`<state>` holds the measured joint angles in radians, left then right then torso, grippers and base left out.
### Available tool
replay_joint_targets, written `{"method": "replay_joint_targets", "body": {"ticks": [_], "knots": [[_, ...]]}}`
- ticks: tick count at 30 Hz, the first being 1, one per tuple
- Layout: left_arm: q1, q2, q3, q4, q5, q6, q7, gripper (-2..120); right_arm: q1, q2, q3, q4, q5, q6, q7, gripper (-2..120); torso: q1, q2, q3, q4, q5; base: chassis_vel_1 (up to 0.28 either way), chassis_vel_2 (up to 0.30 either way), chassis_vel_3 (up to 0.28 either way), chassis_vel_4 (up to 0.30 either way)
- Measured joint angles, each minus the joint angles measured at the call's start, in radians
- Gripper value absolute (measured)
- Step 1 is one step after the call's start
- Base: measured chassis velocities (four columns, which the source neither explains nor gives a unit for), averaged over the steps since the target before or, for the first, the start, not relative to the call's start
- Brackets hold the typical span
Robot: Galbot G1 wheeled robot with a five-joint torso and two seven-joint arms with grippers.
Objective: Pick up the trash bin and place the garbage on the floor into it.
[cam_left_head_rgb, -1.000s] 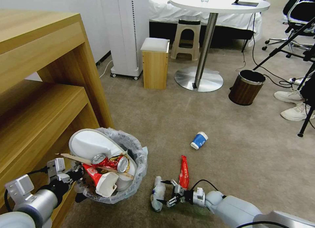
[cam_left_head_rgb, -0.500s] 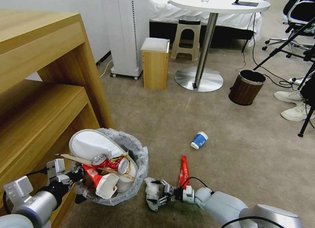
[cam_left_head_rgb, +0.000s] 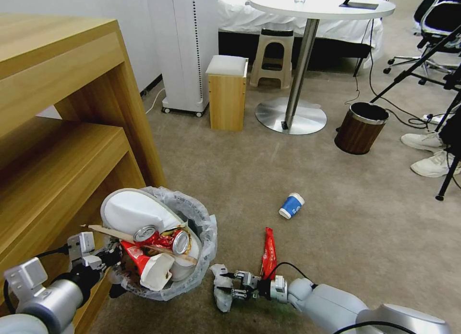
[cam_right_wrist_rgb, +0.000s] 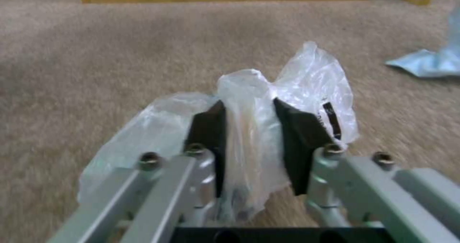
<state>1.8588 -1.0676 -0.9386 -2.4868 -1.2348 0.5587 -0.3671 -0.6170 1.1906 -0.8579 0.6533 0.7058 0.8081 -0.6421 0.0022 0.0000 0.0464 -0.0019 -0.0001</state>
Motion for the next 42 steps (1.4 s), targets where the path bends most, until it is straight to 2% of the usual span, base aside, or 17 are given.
{"method": "replay_joint_targets", "body": {"ticks": [2, 3, 5, 6, 13, 25, 35, 42], "knots": [[0.0, -0.001, 0.003, 0.0, 0.001, 0.0, 0.0, 0, -0.003, -0.01, 0.011, 0.003, -0.003, 0.0, 0.0, 13, 0.0, 0.0, 0.0, 0.0001, 0.0, 0.0, 0.0, 0.0, 0.0], [0.0, -0.001, 0.003, 0.0, 0.001, 0.0, 0.0, 0, -0.003, -0.01, 0.011, 0.003, -0.003, 0.0, 0.0, 13, 0.0, 0.0, 0.0, 0.0001, 0.0, 0.0, 0.0, 0.0, 0.0], [0.0, -0.002, 0.004, 0.0, 0.002, 0.0, 0.0, 0, -0.006, -0.017, 0.022, 0.007, -0.006, 0.0, -0.001, 2, 0.0, 0.0, 0.0, 0.0001, 0.0001, 0.0, 0.0, 0.0, 0.0], [0.0, -0.002, 0.004, 0.0, 0.002, 0.0, 0.0, 0, -0.008, -0.019, 0.026, 0.009, -0.007, 0.0, -0.001, 0, 0.0, 0.0, 0.0, 0.0001, 0.0001, 0.0, 0.0, 0.0, 0.0], [0.004, -0.007, 0.006, -0.005, 0.003, 0.0, 0.0, 0, -0.013, -0.04, 0.047, 0.02, -0.014, 0.0, -0.004, 0, 0.0, 0.0, 0.0, 0.0002, 0.0002, 0.0, 0.0, 0.0, 0.0], [0.012, -0.011, 0.008, -0.001, 0.019, 0.002, 0.002, 0, -0.019, -0.123, 0.125, 0.083, -0.002, 0.002, -0.029, 0, 0.0, 0.0, 0.0, 0.0001, 0.0003, 0.0, 0.0, 0.0, 0.0], [0.004, -0.007, 0.015, 0.031, 0.034, 0.006, 0.008, 0, -0.026, -0.234, 0.203, 0.234, 0.037, 0.003, -0.042, 0, 0.0, 0.0, 0.0, 0.0002, 0.0001, 0.0, 0.0, 0.0, 0.0], [-0.004, -0.001, 0.023, 0.045, 0.042, 0.008, 0.016, 0, -0.028, -0.279, 0.232, 0.301, 0.056, 0.003, -0.039, 0, 0.0, 0.0, 0.0, 0.0001, 0.0001, 0.0, 0.0, 0.0, 0.0]]}}
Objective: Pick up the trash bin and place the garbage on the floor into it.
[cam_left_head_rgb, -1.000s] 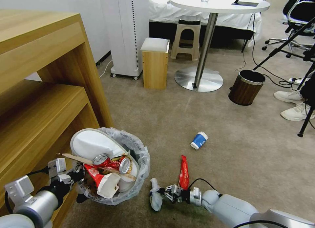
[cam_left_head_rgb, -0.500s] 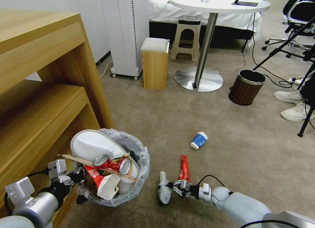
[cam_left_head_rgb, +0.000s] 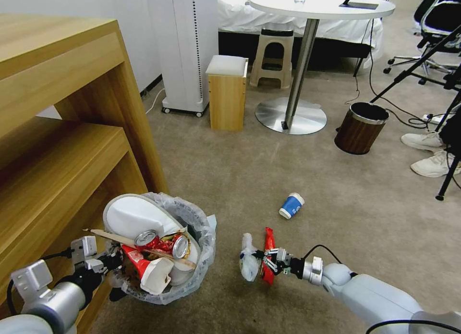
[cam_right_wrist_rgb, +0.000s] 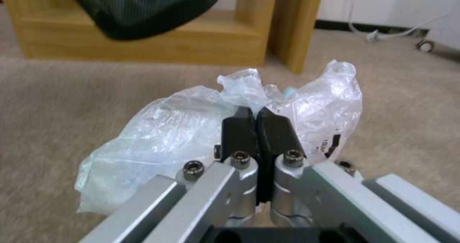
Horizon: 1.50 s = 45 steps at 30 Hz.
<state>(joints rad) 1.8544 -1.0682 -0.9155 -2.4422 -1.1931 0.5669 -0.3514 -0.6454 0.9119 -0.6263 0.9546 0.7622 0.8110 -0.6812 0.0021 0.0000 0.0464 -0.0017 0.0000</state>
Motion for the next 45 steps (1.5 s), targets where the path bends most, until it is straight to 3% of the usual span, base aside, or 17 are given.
{"method": "replay_joint_targets", "body": {"ticks": [16, 30, 39, 45], "knots": [[-0.017, 0.028, 0.029, 0.043, 0.017, 0.007, 0.007, 0, -0.014, -0.109, 0.092, 0.206, 0.034, 0.0, 0.029, 0, 0.0, 0.0, 0.0, 0.0001, -0.0001, 0.0, 0.0, 0.0, 0.0], [-0.049, 0.082, 0.062, 0.083, 0.008, 0.013, 0.011, 0, 0.048, -0.237, 0.1, 0.51, 0.062, -0.005, 0.139, 0, 0.0, 0.0, 0.0, -0.0001, -0.0001, 0.0, 0.0, 0.0, 0.0], [-0.068, 0.086, 0.078, 0.098, 0.012, 0.014, 0.016, 0, 0.094, -0.257, 0.095, 0.649, 0.073, -0.032, 0.196, 0, 0.0, 0.0, 0.0, 0.0001, -0.0001, 0.0, 0.0, 0.0, 0.0], [-0.072, 0.085, 0.08, 0.103, 0.017, 0.019, 0.024, 0, 0.138, -0.251, 0.041, 0.745, 0.079, -0.056, 0.234, 0, 0.0, 0.0, 0.0, -0.0001, -0.0002, 0.0, 0.0, 0.0, 0.0]]}}
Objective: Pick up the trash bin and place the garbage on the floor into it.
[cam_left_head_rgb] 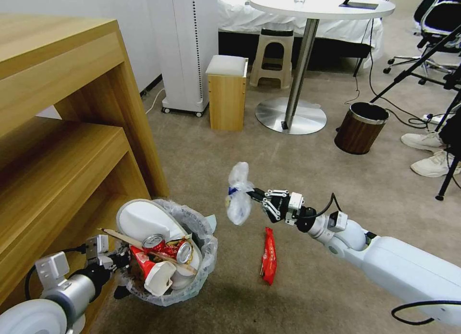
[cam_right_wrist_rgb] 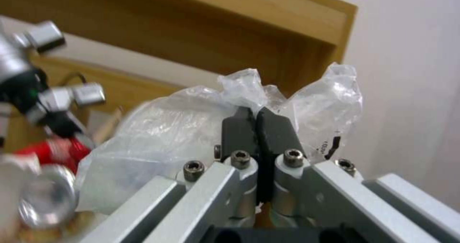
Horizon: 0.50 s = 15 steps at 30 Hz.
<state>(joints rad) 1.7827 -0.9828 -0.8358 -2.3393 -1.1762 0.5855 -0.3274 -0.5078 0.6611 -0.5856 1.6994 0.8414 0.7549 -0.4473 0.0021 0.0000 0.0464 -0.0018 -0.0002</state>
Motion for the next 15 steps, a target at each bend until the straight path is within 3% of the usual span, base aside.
{"method": "replay_joint_targets", "body": {"ticks": [15], "knots": [[-0.008, -0.015, 0.008, 0.008, 0.018, 0.002, 0.009, 0, 0.146, 0.121, -0.172, -0.005, 0.024, 0.01, -0.037, 0, 0.0, 0.0, 0.0, 0.0001, 0.0003, 0.0, 0.0, 0.0, 0.0]]}}
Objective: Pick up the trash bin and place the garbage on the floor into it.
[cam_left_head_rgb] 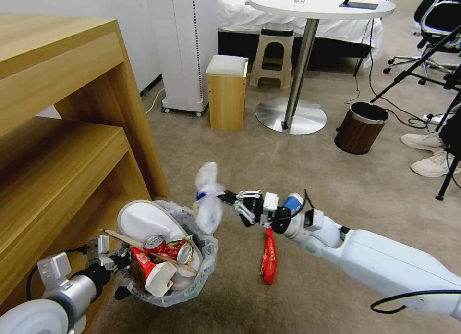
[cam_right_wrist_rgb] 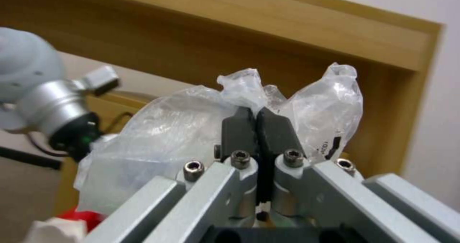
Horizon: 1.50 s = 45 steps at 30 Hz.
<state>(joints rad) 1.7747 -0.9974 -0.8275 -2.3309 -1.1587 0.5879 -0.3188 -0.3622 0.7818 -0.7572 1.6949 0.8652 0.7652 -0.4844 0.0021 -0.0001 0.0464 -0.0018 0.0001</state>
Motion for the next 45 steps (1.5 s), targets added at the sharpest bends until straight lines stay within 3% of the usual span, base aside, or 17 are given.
{"method": "replay_joint_targets", "body": {"ticks": [23, 45], "knots": [[0.01, -0.03, -0.007, -0.017, 0.017, 0.0, -0.003, 0, 0.043, 0.129, -0.167, -0.113, -0.02, 0.04, -0.093, 0, 0.0, 0.0, 0.0, 0.0, -0.0002, 0.0, 0.0, 0.0, 0.0], [0.006, -0.029, -0.011, -0.028, 0.003, 0.001, -0.007, 0, 0.014, 0.167, -0.213, -0.186, -0.06, 0.043, -0.087, 0, 0.0, 0.0, 0.0, 0.0, -0.0002, 0.0, 0.0, 0.0, 0.0]]}}
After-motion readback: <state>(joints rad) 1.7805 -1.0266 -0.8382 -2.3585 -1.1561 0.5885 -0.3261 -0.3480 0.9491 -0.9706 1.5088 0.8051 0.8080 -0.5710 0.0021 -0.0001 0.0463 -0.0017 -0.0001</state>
